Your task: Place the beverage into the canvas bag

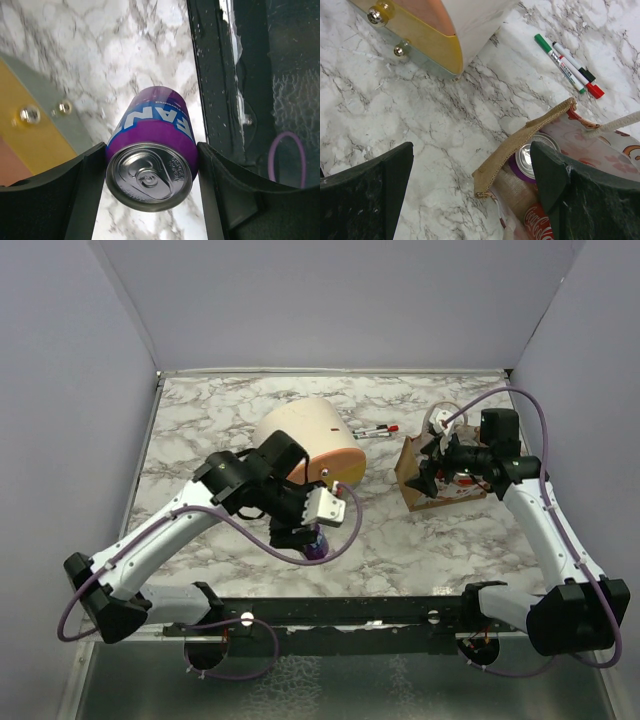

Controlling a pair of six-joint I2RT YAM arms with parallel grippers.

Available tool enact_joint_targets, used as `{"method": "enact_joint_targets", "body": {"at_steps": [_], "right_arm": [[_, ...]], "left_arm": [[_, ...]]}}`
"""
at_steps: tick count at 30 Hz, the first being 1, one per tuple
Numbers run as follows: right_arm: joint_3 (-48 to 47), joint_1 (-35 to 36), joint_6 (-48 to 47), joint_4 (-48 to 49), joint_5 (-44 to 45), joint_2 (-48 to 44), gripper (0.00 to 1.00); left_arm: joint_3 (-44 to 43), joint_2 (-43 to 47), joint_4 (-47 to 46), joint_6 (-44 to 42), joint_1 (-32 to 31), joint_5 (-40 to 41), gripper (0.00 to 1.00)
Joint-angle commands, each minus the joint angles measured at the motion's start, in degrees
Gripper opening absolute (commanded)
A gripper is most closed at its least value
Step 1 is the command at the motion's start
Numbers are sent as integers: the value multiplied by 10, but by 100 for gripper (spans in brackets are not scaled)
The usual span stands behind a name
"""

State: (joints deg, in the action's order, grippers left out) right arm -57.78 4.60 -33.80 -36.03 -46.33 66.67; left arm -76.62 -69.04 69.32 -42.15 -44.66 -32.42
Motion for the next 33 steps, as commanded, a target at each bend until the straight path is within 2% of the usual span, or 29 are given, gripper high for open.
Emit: {"method": "enact_joint_targets", "body": {"at_steps": [1,6,11,20,33], "right_arm": [[13,1,0,25,-5,-20,100],[26,-8,16,35,-6,-36,100],[38,-22,35,54,4,-51,100],[52,-31,65,85,50,-58,100],[60,-34,64,87,41,-65,100]], "left_arm": [[-45,-50,-79,18,-85,35,0],[-59,-122,-120,-18,-150,46,0],[-93,-206,-145,-42,-177,38,0],[-91,-291,-215,-57,-184,41,0],[-90,-355,-233,-57,-184,59,0]]}}
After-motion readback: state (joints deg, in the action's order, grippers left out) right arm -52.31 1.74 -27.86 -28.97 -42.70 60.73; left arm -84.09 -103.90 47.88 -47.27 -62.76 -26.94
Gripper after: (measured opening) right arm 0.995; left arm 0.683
